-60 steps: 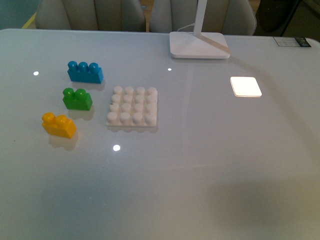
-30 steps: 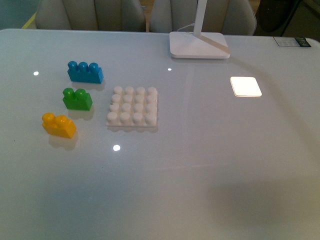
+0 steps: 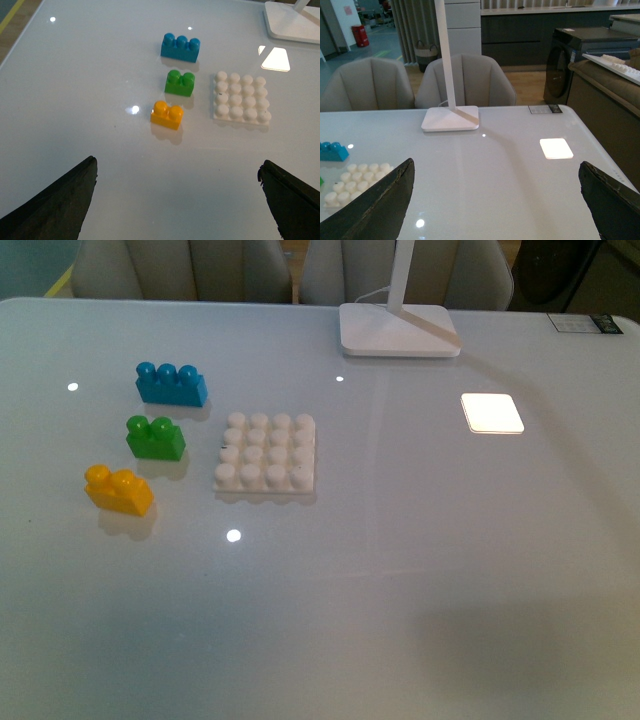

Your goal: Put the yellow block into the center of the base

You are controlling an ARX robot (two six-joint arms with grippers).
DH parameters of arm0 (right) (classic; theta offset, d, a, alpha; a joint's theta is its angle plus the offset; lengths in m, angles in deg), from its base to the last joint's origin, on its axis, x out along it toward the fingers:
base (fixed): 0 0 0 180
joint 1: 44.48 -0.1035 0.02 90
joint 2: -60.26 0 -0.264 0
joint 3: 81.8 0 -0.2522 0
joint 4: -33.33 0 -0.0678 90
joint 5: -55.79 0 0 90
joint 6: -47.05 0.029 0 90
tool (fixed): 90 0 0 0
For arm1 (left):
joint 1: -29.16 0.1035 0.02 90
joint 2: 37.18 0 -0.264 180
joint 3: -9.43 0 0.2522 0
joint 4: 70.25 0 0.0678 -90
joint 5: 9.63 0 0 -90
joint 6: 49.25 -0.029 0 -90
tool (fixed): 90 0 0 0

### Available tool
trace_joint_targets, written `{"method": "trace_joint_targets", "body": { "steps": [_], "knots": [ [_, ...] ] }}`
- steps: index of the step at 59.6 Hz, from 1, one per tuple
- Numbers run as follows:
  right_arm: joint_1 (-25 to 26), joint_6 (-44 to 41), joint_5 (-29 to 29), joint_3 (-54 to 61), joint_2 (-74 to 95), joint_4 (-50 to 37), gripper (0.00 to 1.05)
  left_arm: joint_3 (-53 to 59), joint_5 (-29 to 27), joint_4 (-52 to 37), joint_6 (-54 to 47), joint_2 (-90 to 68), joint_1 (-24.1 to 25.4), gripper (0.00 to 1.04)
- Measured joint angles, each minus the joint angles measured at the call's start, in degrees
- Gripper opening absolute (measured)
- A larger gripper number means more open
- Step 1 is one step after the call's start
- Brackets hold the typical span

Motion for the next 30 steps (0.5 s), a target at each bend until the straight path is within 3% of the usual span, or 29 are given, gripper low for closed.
{"method": "trace_joint_targets", "body": {
  "steps": [18, 30],
  "knots": [
    [0.0, 0.0, -0.02, 0.0, 0.0, 0.0, 0.96, -3.54, 1.29, -25.83, -8.81, -28.0, -0.17, 0.97],
    [0.0, 0.0, -0.02, 0.0, 0.0, 0.0, 0.96, -7.8, 2.69, -37.86, -14.36, -46.07, -0.17, 0.97]
  ]
}}
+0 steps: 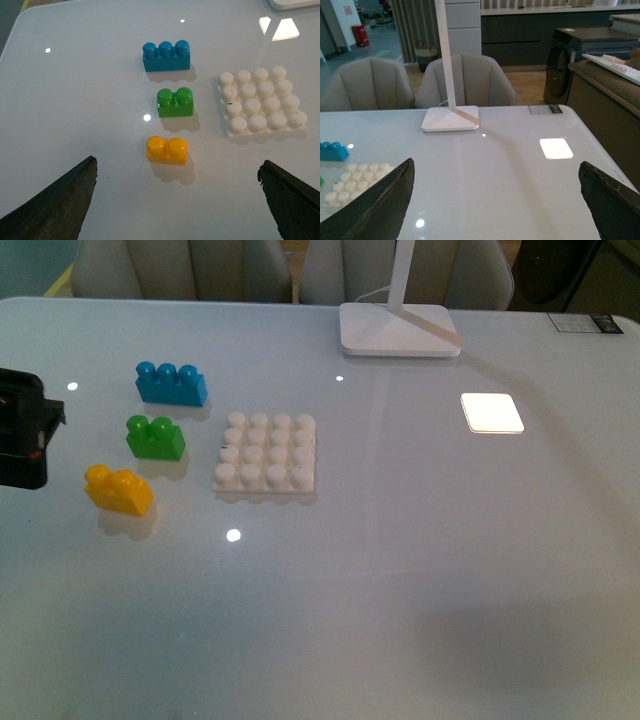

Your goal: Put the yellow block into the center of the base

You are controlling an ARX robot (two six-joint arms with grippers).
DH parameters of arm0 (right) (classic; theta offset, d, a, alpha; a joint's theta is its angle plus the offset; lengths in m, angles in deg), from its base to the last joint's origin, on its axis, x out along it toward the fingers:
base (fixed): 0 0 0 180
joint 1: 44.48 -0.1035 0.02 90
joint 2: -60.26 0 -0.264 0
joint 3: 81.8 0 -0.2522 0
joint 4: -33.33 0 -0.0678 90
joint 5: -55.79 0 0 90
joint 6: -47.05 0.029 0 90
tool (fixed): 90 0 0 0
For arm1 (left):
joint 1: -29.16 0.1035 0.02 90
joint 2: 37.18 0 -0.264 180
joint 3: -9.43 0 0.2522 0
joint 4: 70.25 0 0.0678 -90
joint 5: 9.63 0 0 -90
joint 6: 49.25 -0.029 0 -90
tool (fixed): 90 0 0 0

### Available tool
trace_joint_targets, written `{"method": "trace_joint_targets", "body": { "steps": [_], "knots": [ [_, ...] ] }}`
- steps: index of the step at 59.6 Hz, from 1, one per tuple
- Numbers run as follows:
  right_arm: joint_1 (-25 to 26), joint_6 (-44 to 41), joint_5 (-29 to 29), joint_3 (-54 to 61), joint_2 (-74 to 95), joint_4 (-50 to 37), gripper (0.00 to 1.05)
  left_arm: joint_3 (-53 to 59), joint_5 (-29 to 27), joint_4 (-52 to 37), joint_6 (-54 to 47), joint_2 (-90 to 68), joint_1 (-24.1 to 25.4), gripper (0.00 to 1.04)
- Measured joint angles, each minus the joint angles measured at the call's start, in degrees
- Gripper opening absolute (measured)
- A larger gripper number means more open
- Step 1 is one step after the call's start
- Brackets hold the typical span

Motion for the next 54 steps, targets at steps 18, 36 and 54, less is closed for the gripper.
{"method": "trace_joint_targets", "body": {
  "steps": [18, 36, 54],
  "knots": [
    [0.0, 0.0, 0.02, 0.0, 0.0, -0.02, 0.96, -5.75, 2.03, -4.24, -2.14, -15.67, 3.37, 0.97],
    [0.0, 0.0, 0.0, 0.0, 0.0, 0.0, 0.96, -8.87, 3.72, -5.42, -1.27, -23.82, 4.22, 0.97],
    [0.0, 0.0, 0.02, 0.0, 0.0, 0.0, 0.96, -14.32, 3.91, -5.51, 0.96, -30.86, 1.57, 0.97]
  ]
}}
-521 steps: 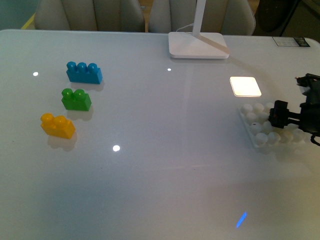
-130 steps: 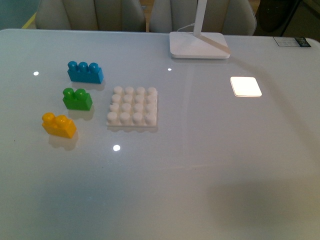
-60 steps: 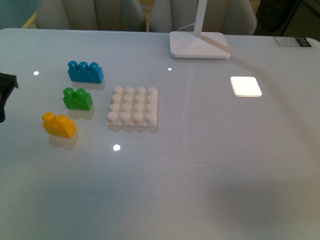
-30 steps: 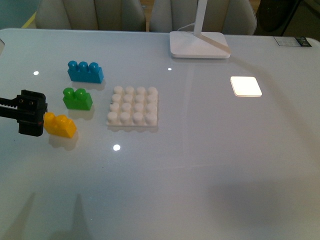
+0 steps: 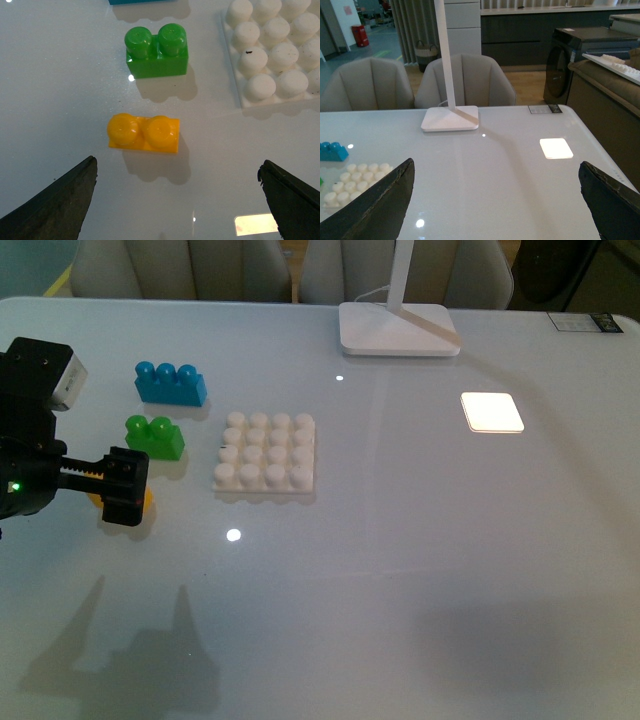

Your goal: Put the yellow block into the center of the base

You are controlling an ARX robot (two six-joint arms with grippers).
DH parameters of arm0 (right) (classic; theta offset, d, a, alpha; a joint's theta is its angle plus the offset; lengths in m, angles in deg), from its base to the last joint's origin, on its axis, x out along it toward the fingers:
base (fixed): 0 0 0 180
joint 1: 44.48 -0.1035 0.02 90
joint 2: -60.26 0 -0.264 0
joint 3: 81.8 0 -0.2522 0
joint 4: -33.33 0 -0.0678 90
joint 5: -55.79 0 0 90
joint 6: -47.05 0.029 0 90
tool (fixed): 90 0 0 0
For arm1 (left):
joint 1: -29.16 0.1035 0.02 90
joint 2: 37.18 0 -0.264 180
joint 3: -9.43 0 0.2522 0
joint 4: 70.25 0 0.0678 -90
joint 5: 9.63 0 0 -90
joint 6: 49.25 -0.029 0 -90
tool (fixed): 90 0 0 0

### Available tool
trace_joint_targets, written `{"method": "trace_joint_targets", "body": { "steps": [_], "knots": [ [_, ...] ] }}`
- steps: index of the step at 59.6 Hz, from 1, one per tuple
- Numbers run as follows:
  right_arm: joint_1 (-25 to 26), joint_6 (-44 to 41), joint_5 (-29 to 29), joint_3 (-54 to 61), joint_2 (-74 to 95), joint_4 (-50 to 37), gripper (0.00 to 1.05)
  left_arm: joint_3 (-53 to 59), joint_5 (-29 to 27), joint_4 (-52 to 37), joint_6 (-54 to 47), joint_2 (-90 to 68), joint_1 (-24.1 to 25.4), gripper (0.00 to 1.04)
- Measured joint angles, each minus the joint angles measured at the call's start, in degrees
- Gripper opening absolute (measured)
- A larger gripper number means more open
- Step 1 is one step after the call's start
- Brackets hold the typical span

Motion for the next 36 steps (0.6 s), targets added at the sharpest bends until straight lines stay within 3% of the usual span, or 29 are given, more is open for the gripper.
{"method": "trace_joint_targets", "body": {
  "steps": [36],
  "knots": [
    [0.0, 0.0, 0.0, 0.0, 0.0, 0.0, 0.96, -9.14, -0.39, 3.04, 1.49, -8.13, 0.59, 0.97]
  ]
}}
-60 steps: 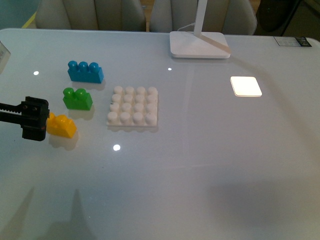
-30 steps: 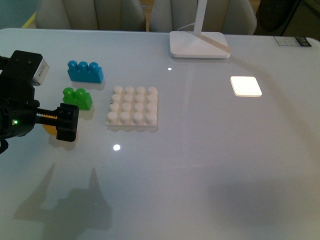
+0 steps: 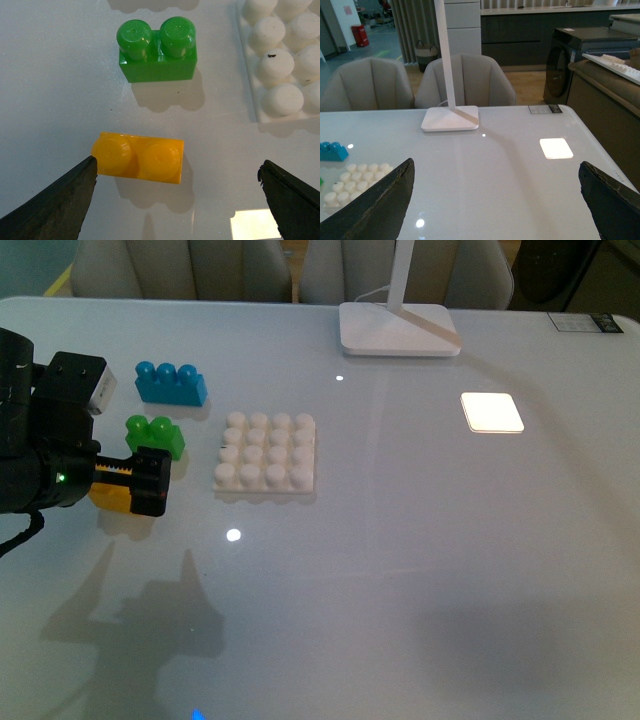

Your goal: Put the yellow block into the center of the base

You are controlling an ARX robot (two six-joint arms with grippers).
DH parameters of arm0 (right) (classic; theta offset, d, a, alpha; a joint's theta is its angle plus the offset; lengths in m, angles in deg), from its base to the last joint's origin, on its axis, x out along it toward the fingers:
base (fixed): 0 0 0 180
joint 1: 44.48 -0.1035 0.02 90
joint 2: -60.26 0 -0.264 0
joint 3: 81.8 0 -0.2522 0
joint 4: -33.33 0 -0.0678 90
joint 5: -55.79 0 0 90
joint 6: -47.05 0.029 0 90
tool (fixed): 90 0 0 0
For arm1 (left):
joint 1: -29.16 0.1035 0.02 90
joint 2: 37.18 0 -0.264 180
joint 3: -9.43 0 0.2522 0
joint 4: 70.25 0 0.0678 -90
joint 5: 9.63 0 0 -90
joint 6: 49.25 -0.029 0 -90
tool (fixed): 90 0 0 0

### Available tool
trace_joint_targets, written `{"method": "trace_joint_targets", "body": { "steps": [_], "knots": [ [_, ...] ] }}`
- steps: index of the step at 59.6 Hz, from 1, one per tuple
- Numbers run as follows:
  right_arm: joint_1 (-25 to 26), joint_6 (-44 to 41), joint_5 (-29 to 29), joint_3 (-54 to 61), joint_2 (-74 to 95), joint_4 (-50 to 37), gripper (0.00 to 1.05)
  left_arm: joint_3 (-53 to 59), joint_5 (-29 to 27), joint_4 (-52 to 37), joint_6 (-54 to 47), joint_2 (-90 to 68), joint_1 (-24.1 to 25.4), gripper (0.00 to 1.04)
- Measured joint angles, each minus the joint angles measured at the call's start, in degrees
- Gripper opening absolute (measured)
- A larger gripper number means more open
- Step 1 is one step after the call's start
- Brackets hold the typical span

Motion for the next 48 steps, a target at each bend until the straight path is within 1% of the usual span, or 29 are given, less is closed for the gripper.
{"method": "trace_joint_targets", "body": {
  "steps": [30, 48],
  "knots": [
    [0.0, 0.0, 0.0, 0.0, 0.0, 0.0, 0.96, -1.84, 0.46, 0.7, -0.94, -2.08, 2.43, 0.97],
    [0.0, 0.0, -0.02, 0.0, 0.0, 0.0, 0.96, -1.97, 1.29, 0.61, -3.34, -3.34, 3.45, 0.97]
  ]
}}
